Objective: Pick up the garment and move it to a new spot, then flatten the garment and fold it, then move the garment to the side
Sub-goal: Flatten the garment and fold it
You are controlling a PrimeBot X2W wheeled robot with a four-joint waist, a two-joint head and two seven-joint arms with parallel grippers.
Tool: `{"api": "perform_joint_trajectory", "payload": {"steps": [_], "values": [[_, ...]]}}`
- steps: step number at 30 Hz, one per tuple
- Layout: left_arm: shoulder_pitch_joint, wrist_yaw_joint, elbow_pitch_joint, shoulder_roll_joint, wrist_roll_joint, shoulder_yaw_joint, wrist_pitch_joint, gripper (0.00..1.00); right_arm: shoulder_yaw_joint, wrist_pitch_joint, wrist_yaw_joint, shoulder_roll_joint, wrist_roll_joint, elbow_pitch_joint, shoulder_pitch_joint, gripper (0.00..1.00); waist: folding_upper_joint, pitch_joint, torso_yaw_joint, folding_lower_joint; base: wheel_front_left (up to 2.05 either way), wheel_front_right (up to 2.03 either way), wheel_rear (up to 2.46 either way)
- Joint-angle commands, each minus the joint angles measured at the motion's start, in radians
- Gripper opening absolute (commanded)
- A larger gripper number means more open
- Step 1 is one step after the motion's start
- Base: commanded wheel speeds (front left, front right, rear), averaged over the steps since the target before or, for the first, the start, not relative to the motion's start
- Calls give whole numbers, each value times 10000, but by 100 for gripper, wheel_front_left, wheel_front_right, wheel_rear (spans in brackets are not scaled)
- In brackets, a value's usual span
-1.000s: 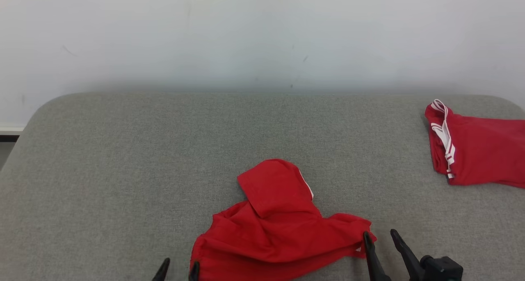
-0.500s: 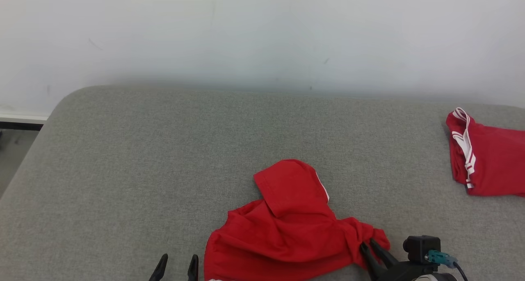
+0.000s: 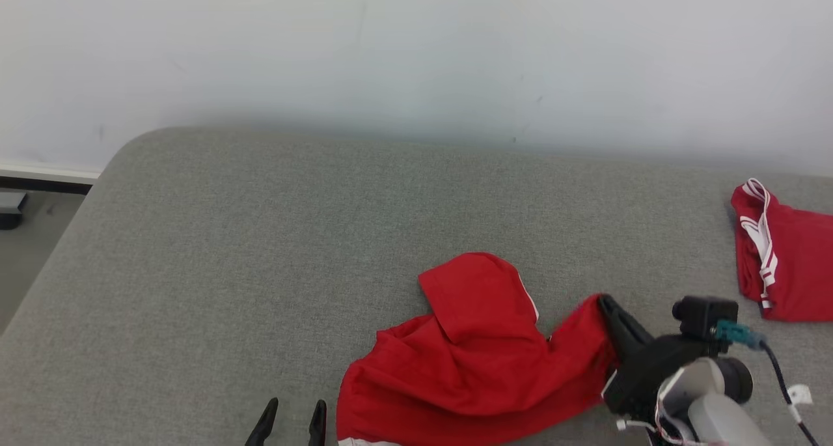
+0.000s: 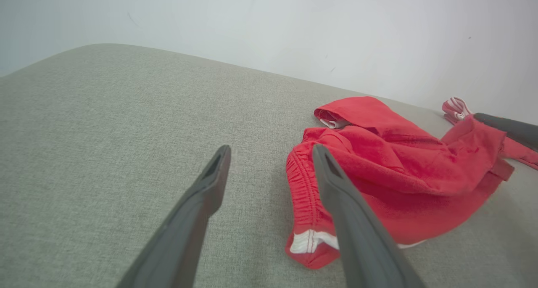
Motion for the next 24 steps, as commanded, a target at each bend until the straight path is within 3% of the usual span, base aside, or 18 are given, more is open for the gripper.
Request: {"api": "perform_joint_trajectory", "payload": {"steps": [1, 5, 10, 11, 12, 18, 24], "values": [[-116, 12, 5, 32, 9, 9, -34, 100, -98, 101, -28, 113, 130, 91, -269, 0, 0, 98, 69, 0, 0, 0, 0], [-364, 12, 54, 41, -39, -93, -34, 100, -876, 725, -28, 327, 454, 1048, -1556, 0, 0, 345, 240, 0, 0, 0, 0], [-674, 12, 229, 19, -116, -373, -34, 100, -1498, 565, -28, 449, -257, 2957, -2939, 0, 0, 593, 510, 0, 0, 0, 0], [-723, 12, 263, 12, -146, -425, -34, 100, -1510, 389, -28, 429, -471, 3229, -3183, 35, 0, 614, 553, 0, 0, 0, 0], [-745, 12, 302, 6, -169, -456, -34, 100, -1481, 215, -28, 404, -654, 3469, -3381, 100, 0, 618, 579, 0, 0, 0, 0], [-573, 12, 433, -39, -253, -354, -34, 100, -976, -1424, -28, 272, -1231, 4010, -3569, 100, 0, 420, 357, 0, 0, 0, 0], [-317, 12, 364, -13, -154, -312, -34, 100, -672, -2634, -28, -77, -1066, 3527, -2861, 100, 0, 168, -45, 0, 0, 0, 0]]}}
